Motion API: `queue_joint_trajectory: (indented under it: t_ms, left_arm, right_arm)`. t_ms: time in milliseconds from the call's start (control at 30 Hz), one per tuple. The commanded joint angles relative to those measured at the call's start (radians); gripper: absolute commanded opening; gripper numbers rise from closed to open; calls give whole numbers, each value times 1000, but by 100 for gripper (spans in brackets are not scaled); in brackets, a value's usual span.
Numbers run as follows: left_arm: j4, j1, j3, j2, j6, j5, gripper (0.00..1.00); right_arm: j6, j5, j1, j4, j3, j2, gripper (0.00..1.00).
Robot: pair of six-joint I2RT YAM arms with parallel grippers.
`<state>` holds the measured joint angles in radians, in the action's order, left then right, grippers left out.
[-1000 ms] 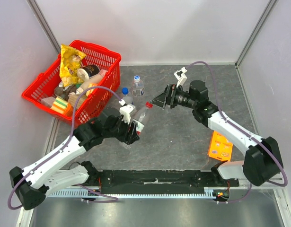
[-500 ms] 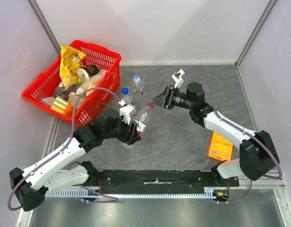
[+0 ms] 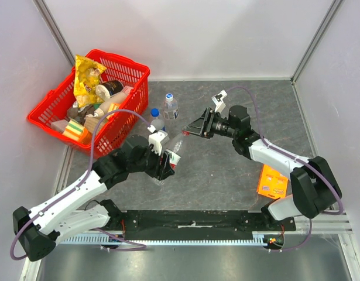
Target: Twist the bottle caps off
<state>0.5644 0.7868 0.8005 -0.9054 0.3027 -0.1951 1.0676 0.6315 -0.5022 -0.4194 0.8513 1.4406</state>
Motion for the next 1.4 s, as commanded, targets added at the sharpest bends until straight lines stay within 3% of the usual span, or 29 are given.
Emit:
queue_joint_trajectory:
  t_ms: [0, 200, 300, 400, 800, 933, 1233, 1367]
  left_arm:
    - [-57, 0, -9, 0, 32, -33, 56]
    - [-66, 0, -23, -7, 30, -30, 55]
    - [-66, 2, -24, -9, 30, -29, 55]
    - [-64, 2, -24, -12, 30, -23, 55]
    - [-64, 0, -21, -24, 33, -9, 55]
    - [-66, 0, -20, -27, 35, -9, 54]
    - [-67, 0, -17, -36, 38, -10, 54]
    - [-69, 2, -15, -36, 38, -7, 54]
  right_arm:
    - [80, 16, -6, -110, -14, 15, 59]
    - [101, 23, -6, -128, -12, 27, 56]
    - [103, 27, -4, -127, -8, 27, 44]
    - [97, 34, -6, -110, 5, 32, 42]
    - [78, 36, -6, -88, 6, 27, 61]
    - [69, 36, -6, -61, 12, 38, 59]
    - [42, 20, -4, -7, 25, 38, 35]
    - [31, 13, -6, 7, 26, 35, 13]
